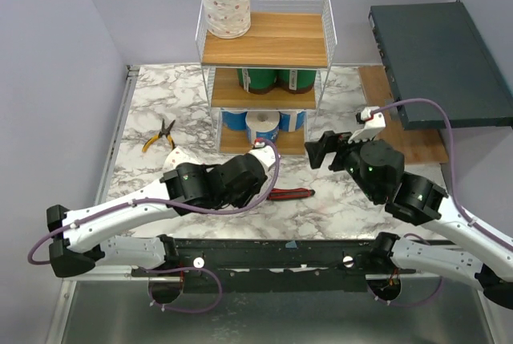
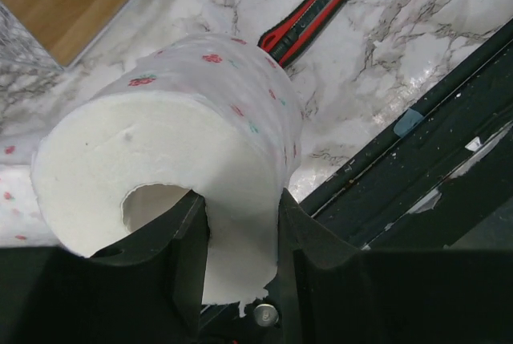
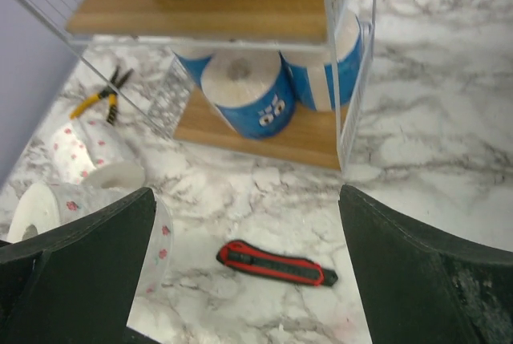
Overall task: Place and organize the paper towels onto the shelf
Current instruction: Place the paper towel at the center of the board.
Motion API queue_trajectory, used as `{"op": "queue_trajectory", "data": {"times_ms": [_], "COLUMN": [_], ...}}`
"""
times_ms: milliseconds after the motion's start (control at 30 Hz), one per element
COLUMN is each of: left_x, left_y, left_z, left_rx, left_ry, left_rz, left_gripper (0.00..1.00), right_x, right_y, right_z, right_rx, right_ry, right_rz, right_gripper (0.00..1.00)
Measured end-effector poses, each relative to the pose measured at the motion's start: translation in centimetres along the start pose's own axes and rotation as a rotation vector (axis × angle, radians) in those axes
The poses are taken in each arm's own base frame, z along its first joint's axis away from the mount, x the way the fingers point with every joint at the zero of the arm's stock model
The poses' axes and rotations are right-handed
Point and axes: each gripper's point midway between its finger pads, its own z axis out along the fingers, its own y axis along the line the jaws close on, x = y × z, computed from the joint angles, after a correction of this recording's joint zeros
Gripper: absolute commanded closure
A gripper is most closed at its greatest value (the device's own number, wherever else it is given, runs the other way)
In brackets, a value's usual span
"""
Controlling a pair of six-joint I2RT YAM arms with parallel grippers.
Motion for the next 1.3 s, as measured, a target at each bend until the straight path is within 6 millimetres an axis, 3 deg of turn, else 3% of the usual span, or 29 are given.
{"op": "queue_trajectory", "data": {"times_ms": [33, 133, 500, 633, 767, 967, 1167, 1300], "left_x": [1.3, 3.1, 5.9, 6.8, 6.6, 6.1, 4.5, 3.0], "left_y": [-0.1, -0.5, -1.4, -1.6, -1.7, -1.6, -1.5, -1.3], "left_z": [1.0, 2.7, 8.9, 10.6, 10.7, 10.3, 8.7, 6.7], "left_rx": [-0.005, -0.015, -0.067, -0.093, -0.092, -0.084, -0.057, -0.030], "left_ry": [0.031, 0.061, 0.117, 0.165, 0.162, 0.141, 0.074, -0.002], "left_rz": [-0.008, -0.045, -0.139, -0.129, -0.129, -0.121, -0.142, -0.172], "left_gripper": [0.84, 0.84, 0.79, 0.68, 0.54, 0.35, 0.25, 0.16], "right_x": [1.8, 4.1, 9.0, 10.3, 11.0, 11.3, 12.8, 12.8], "right_y": [-0.6, -1.6, -5.2, -6.2, -7.1, -6.8, -5.9, -4.7], "right_z": [0.0, 0.0, 0.6, 0.0, -0.9, -0.6, 0.1, 0.3], "right_rx": [0.015, 0.054, 0.298, 0.305, 0.291, 0.282, 0.259, 0.191], "right_ry": [0.037, 0.094, 0.179, 0.178, 0.155, 0.166, 0.243, 0.258], "right_rz": [0.000, 0.018, 0.108, 0.136, 0.169, 0.161, 0.094, 0.081], "right_gripper": [0.00, 0.00, 0.00, 0.00, 0.00, 0.00, 0.00, 0.00]}}
